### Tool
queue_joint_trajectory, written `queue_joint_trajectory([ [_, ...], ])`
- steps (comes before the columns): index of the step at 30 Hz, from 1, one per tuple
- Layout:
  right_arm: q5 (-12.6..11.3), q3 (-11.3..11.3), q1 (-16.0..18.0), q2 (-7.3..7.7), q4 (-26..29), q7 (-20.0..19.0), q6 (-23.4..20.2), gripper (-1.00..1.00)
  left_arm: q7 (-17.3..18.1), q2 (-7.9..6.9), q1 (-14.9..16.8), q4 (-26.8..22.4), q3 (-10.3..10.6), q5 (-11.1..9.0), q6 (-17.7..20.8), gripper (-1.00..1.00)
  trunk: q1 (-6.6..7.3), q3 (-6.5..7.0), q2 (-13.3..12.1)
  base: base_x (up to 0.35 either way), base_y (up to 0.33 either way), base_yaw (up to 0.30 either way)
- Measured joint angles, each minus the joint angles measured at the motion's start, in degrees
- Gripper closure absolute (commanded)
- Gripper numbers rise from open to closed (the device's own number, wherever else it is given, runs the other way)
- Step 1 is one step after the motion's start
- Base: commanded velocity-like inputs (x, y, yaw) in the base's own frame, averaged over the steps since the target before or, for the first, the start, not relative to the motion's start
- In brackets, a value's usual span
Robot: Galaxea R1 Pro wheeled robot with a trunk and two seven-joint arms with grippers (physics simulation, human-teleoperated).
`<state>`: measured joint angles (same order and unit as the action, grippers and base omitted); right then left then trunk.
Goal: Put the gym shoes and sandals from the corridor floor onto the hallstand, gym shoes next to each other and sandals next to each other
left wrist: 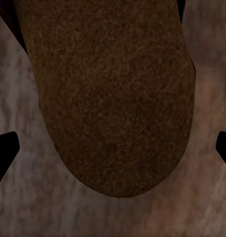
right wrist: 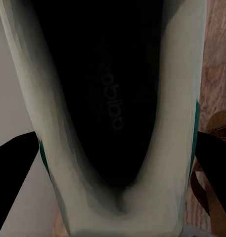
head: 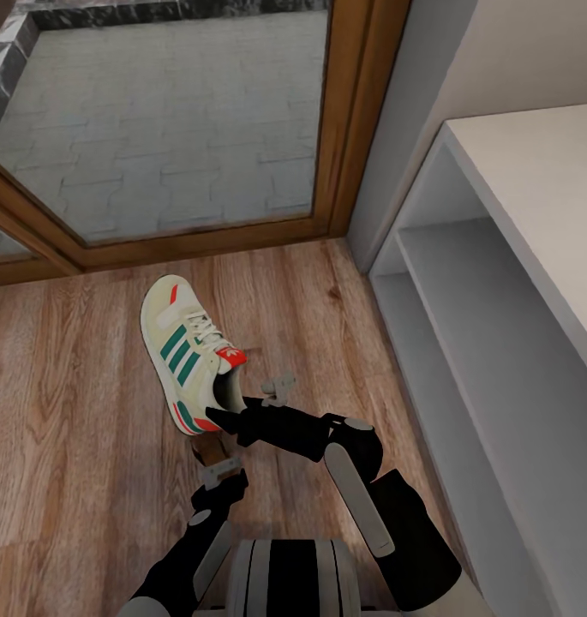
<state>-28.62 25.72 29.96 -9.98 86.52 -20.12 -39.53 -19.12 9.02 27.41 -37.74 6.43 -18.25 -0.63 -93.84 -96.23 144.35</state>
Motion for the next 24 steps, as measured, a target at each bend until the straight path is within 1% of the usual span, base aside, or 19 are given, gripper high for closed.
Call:
queue_joint_trajectory([
  [10, 0.0, 0.0, 0.0, 0.0, 0.0, 0.0, 0.0, 1.0, 0.0, -0.13, -0.1, 0.0, 0.0, 0.0, 0.0, -1.0, 0.0, -0.01, 0.0, 0.002, -0.001, 0.0],
  [17, 0.0, 0.1, 0.0, 0.0, -0.1, 0.0, 0.0, 1.0, 0.0, -0.16, -0.1, 0.0, 0.0, 0.0, 0.0, -1.0, 0.01, -0.01, 0.0, 0.113, 0.0, 0.0],
  [24, 0.0, 0.1, 0.0, 0.0, -0.1, 0.0, 0.0, 1.0, 0.0, -0.11, -0.2, 0.0, 0.0, 0.0, 0.0, -1.0, 0.0, -0.01, 0.0, 0.025, 0.0, 0.0],
])
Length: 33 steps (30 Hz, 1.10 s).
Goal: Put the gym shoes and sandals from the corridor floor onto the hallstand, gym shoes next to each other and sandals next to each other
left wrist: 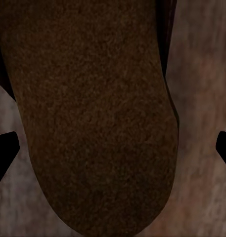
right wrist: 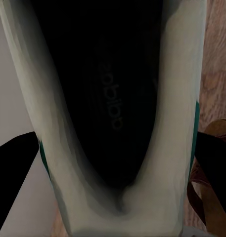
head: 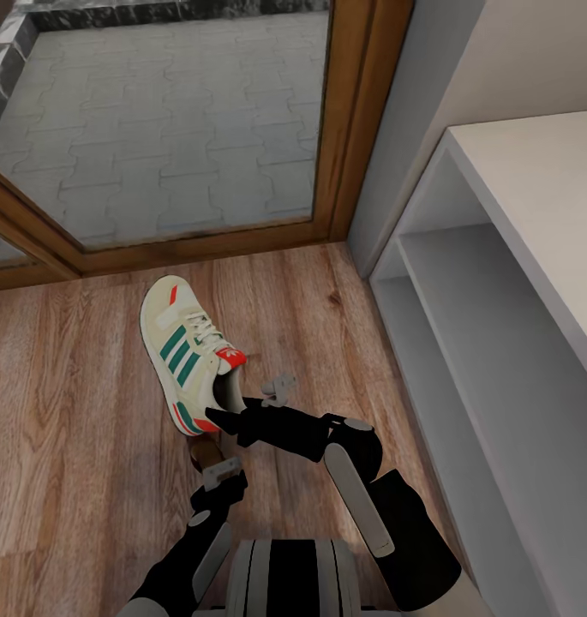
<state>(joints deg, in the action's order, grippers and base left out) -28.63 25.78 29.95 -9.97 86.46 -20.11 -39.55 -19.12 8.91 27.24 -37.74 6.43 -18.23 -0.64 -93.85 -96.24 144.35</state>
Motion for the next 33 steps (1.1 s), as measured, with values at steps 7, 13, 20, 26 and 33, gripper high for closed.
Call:
queue_joint_trajectory([
  [7, 0.0, 0.0, 0.0, 0.0, 0.0, 0.0, 0.0, 1.0, 0.0, 0.02, 0.0, 0.0, 0.0, 0.0, 0.0, -1.0, 0.0, 0.0, 0.0, 0.002, 0.0, 0.0],
  [13, 0.0, 0.0, 0.0, 0.0, 0.0, 0.0, 0.0, 1.0, 0.0, -0.04, 0.0, 0.0, -0.1, 0.0, 0.0, -1.0, 0.0, 0.0, 0.0, 0.0, 0.0, 0.0],
  [20, 0.0, 0.0, 0.0, 0.0, 0.0, 0.0, 0.0, 1.0, -0.1, -0.13, -0.1, 0.0, 0.0, -0.1, -0.9, 1.0, 0.0, 0.0, 0.0, 0.0, 0.0, 0.0],
  [26, 0.0, 0.0, 0.0, 0.0, 0.0, 0.0, 0.0, 1.0, -0.1, -0.16, -0.2, 0.0, 0.0, -0.3, -3.4, 1.0, 0.0, 0.0, 0.0, 0.0, 0.0, 0.0],
  [33, 0.0, 0.0, 0.0, 0.0, 0.0, 0.0, 0.0, 1.0, -0.1, -0.15, -0.2, 0.0, 0.1, -0.3, -3.7, 1.0, 0.0, 0.0, 0.0, 0.0, 0.0, 0.0],
])
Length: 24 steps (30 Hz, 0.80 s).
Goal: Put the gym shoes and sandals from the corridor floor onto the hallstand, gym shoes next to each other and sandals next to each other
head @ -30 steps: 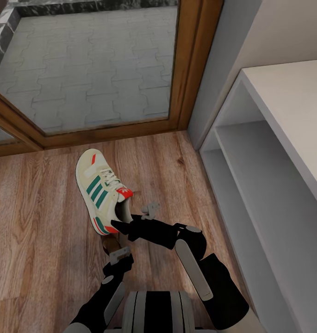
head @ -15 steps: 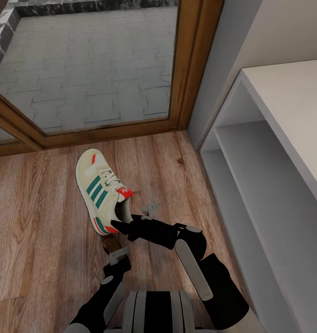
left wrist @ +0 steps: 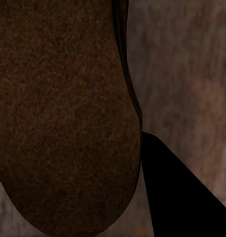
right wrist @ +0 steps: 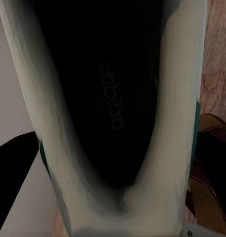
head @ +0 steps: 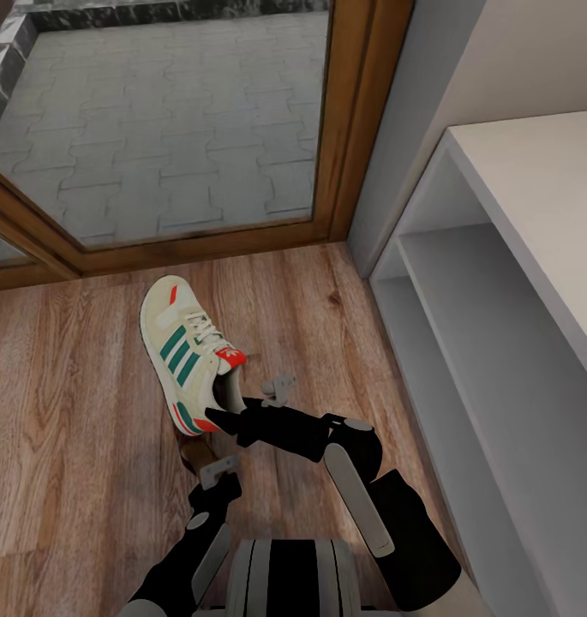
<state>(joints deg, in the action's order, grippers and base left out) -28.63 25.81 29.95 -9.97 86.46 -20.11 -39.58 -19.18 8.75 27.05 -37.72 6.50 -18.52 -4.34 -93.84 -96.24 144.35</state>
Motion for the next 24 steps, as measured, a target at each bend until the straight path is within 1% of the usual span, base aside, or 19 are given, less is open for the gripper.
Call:
queue_joint_trajectory([
  [23, 0.0, 0.0, 0.0, 0.0, 0.0, 0.0, 0.0, 1.0, 0.0, 0.0, 0.0, 0.0, 0.0, 0.1, 0.0, 1.0, 0.0, 0.0, 0.0, 0.0, 0.0, 0.0],
  [24, -0.1, 0.0, 0.0, 0.0, 0.0, 0.0, 0.0, 1.0, 0.0, 0.0, 0.0, 0.0, 0.0, 0.1, 0.0, 1.0, 0.03, 0.22, 0.0, 0.0, 0.0, 0.0],
])
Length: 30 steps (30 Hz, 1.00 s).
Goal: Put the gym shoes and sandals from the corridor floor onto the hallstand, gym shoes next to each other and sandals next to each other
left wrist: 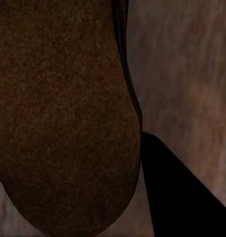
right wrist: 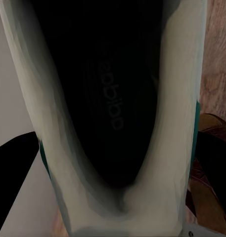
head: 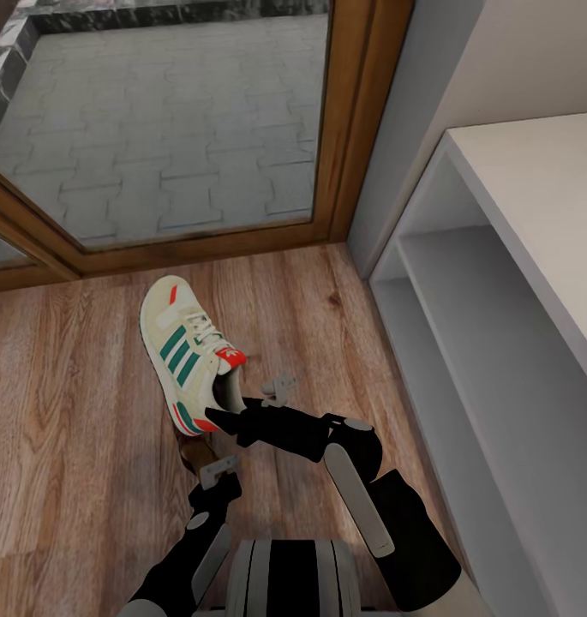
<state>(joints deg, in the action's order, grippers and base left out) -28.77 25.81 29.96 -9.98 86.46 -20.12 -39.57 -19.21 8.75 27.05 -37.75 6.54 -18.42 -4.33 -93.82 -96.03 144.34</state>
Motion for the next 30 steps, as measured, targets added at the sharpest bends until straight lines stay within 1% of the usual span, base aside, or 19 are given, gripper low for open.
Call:
queue_joint_trajectory([
  [19, 0.0, 0.0, 0.0, 0.0, 0.0, 0.0, 0.0, 1.0, 0.0, -0.26, -0.1, 0.0, -0.3, 0.1, 0.0, 1.0, 0.49, 4.21, -0.3, 0.0, 0.0, 0.0],
  [30, 0.0, 0.1, 0.0, 0.0, 0.0, -0.2, 0.0, 1.0, 0.0, -2.34, -0.1, 0.0, -0.4, 0.2, -0.1, 1.0, 0.77, 6.65, -0.4, 0.0, 0.0, 0.0],
])
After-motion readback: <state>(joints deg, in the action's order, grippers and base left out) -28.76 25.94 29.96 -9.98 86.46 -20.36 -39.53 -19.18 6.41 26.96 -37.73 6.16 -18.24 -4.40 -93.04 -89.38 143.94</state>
